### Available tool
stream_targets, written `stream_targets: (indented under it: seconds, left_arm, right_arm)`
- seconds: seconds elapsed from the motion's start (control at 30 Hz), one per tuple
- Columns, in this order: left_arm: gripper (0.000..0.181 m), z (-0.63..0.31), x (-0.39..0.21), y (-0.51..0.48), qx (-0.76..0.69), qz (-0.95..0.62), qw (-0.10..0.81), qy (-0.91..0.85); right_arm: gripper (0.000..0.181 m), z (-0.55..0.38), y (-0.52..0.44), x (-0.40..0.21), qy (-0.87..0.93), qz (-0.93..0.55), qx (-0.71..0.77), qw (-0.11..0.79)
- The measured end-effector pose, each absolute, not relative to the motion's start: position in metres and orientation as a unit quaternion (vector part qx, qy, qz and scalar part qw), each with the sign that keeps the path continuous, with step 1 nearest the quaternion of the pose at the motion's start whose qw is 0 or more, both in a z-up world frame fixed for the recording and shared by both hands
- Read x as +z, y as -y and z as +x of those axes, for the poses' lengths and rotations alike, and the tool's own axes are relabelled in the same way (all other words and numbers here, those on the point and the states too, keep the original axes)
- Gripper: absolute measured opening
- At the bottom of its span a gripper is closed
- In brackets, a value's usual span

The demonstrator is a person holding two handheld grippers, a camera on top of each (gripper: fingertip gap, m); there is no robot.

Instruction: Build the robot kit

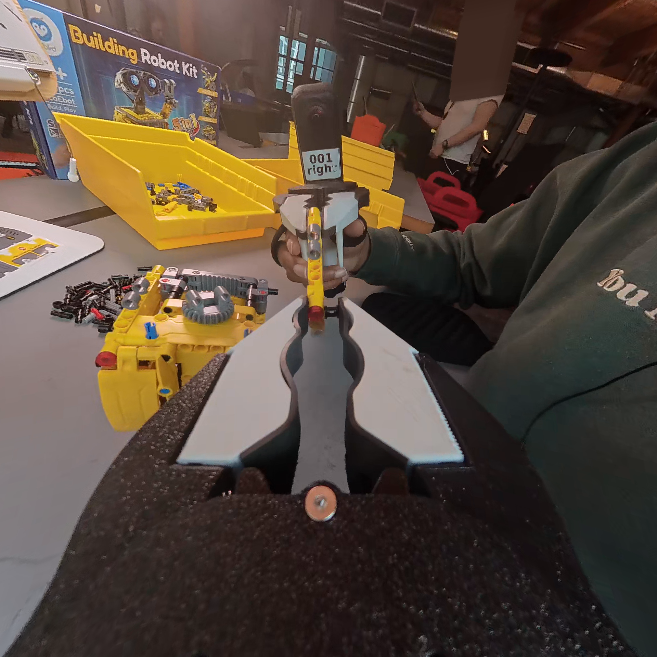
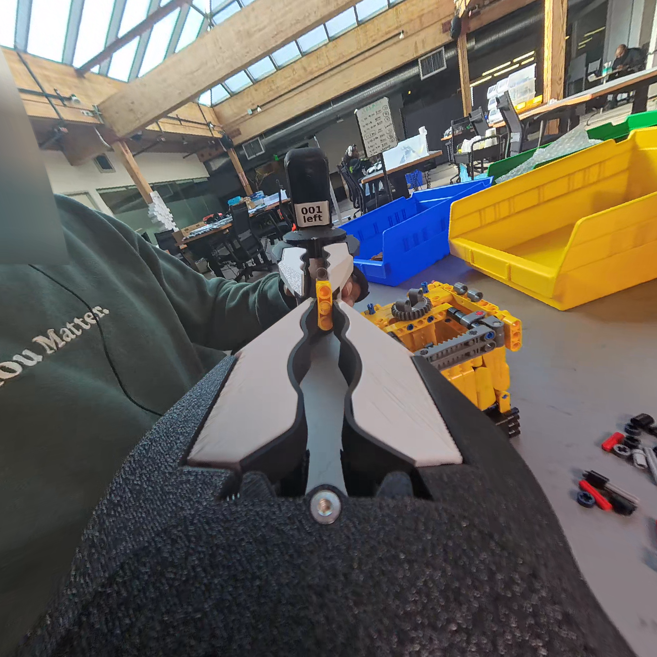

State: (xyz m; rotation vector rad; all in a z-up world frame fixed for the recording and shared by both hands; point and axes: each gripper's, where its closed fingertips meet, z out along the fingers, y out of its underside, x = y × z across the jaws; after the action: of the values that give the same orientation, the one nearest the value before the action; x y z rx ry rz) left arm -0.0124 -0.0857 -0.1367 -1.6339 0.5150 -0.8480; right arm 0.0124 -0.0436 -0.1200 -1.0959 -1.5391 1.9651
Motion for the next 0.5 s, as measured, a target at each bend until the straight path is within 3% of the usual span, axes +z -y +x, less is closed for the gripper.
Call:
stream_targets:
  seconds: [0.07,0.5]
  left_arm:
    - [0.007,-0.015,-0.142,0.087,-0.347,-0.704,0.573,-0.235]
    - [0.006,-0.023,-0.181,0.093,-0.284,-0.754,0.518,-0.287]
  right_arm:
    - [0.008,0.013,0.048,-0.128,0.583,-0.39,0.682,0.207]
    - [0.009,0.009,0.051,-0.179,0.703,-0.406,0.531,0.243]
